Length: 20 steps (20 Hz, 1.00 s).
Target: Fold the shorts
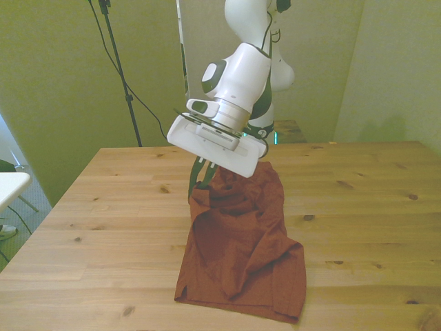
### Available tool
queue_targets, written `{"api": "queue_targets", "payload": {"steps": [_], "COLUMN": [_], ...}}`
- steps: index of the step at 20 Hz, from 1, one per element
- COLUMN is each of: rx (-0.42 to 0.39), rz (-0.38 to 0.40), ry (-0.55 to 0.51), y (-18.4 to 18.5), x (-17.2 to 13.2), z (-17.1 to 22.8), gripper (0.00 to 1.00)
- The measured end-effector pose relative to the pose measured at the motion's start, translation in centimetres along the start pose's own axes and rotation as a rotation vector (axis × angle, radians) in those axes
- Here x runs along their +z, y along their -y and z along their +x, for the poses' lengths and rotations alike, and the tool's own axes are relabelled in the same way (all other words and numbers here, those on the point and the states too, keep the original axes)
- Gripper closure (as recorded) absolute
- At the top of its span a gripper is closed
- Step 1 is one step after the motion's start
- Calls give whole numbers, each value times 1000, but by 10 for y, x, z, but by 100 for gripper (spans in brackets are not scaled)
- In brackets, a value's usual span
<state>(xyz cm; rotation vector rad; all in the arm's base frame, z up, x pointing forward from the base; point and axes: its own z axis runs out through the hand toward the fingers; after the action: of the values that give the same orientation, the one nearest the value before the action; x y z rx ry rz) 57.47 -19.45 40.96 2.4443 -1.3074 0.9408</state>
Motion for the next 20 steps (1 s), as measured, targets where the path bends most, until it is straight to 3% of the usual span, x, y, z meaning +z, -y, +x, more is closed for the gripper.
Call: {"api": "queue_targets", "payload": {"steps": [4, 5, 9, 20], "rx": [46, 61, 110, 126], "rz": [-9, -10, 8, 18], "ry": [8, 11, 33, 53], "y": [-21, -24, -34, -33], "x": [14, 17, 21, 13], "z": [24, 29, 44, 36], "gripper": [100, 0, 0, 0]}}
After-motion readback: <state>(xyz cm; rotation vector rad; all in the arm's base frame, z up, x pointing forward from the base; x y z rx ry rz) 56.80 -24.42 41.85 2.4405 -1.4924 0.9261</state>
